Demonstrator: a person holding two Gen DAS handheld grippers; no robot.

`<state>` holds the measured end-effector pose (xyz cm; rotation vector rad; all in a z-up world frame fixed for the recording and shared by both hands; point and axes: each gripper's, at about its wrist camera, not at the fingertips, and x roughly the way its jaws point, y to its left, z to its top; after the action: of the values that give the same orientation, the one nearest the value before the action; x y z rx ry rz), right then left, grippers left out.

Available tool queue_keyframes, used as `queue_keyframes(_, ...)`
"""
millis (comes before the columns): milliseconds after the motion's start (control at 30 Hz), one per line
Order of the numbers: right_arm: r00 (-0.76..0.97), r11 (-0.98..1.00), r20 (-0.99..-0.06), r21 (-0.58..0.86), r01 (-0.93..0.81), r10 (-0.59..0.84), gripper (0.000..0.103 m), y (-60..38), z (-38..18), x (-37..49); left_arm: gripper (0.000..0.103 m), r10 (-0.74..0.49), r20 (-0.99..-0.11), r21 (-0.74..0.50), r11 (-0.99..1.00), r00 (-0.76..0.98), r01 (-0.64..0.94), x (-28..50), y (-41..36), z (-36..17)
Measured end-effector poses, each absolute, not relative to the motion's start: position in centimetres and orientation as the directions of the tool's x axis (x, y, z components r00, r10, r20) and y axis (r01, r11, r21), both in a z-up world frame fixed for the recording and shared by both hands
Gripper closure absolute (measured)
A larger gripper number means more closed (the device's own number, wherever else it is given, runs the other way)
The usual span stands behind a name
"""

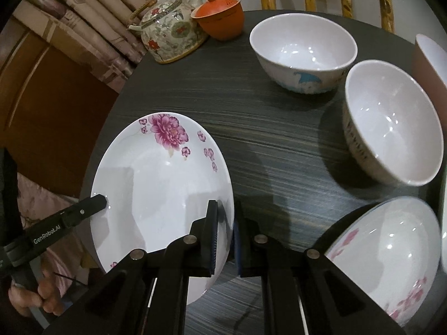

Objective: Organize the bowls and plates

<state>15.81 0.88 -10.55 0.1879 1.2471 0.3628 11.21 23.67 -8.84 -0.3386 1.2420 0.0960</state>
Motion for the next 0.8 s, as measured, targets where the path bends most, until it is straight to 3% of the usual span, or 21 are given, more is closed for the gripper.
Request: queue_keyframes(800, 0.358, 0.952, -0.883, 0.289, -0.097, 0.304, 0.093, 4.3, -11.8, 14.6, 0.092, -0.092, -0.934, -0.159, 0.972, 0.345, -0.173, 13.4, 25.7, -10.4)
